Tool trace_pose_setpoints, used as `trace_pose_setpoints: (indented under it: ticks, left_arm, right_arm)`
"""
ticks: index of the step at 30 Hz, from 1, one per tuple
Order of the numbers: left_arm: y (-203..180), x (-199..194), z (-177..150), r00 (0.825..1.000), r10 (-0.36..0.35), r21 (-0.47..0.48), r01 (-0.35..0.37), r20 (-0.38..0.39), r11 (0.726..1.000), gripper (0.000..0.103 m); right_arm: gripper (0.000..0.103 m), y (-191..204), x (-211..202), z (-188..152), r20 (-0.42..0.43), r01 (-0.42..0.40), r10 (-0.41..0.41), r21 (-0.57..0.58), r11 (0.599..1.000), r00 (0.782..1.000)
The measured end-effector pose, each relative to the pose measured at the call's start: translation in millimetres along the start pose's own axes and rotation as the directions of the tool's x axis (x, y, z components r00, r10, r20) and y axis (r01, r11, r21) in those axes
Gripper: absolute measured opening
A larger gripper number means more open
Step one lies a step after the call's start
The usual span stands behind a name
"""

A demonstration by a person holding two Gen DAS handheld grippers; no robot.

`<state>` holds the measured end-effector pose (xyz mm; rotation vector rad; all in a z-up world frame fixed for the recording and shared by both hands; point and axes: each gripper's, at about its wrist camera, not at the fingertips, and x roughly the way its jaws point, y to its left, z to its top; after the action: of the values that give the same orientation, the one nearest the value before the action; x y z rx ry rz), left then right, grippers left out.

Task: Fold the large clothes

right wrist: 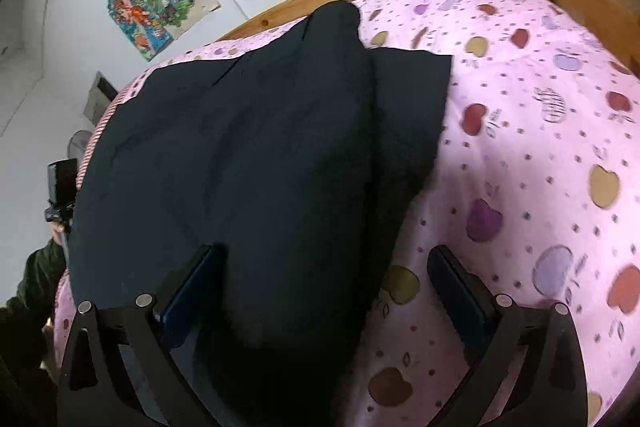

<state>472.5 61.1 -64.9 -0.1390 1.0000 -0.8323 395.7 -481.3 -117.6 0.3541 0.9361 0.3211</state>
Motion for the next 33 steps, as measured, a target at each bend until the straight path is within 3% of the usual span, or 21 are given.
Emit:
trace_pose_setpoints:
  ticks: [5, 9, 13, 16, 19, 21, 24, 29, 33]
  left_arm:
    - [6.5, 6.8, 5.3, 0.998, -0.041, -0.015, 0.041, -0.043, 0.999, 0.103]
    - [14.7, 18.1, 8.3, 0.993, -0.078, -0.057, 0.073, -0.090, 0.996, 0.103]
    - [6.6, 21.4, 6.6, 0.995, -0.024, -0.068, 0.018, -0.099, 0.998, 0.103]
    - [-3.0, 18.4, 5.3, 0.995, 0.035, -0.065, -0.042, -0.097, 0.997, 0.101]
    - [-7.4, 10.4, 5.1, 0.993, 0.067, -0.075, -0.075, -0.102, 0.994, 0.085]
    - [-12.2, 3.7, 5.6, 0.992, 0.083, -0.090, -0.092, -0.099, 0.992, 0.069]
    - [-20.4, -3.9, 5.5, 0.988, 0.126, -0.105, -0.135, -0.088, 0.985, 0.055]
    - [-49.7, -5.9, 7.3, 0.959, 0.271, -0.067, -0.277, -0.088, 0.959, 0.037]
    - [-70.6, -15.9, 10.2, 0.940, 0.335, -0.062, -0.338, -0.060, 0.939, 0.021]
  right_arm:
    - [0.102, 16.0, 19.5, 5.9, -0.053, -0.139, 0.137, -0.037, 0.990, 0.989]
    - [0.102, 21.5, 40.4, 5.8, -0.097, -0.170, 0.170, 0.009, 0.985, 0.981]
    - [0.102, 23.9, 50.1, 0.3, -0.106, -0.197, 0.203, 0.066, 0.978, 0.973]
    - [0.101, 36.2, 53.2, -1.2, -0.111, -0.174, 0.180, 0.057, 0.983, 0.977]
    - [0.091, 49.0, 51.2, 6.1, -0.139, -0.122, 0.128, 0.053, 0.991, 0.982]
    - [0.085, 59.6, 49.0, 11.1, -0.153, -0.082, 0.088, 0.050, 0.995, 0.984]
    - [0.076, 76.4, 46.5, 13.1, -0.153, -0.030, 0.040, 0.069, 0.997, 0.987]
    - [0.053, 105.3, 35.7, 19.4, -0.110, -0.011, 0.013, 0.022, 1.000, 0.994]
    - [0.031, 117.4, 22.0, 27.8, -0.065, 0.010, -0.010, 0.009, 1.000, 0.998]
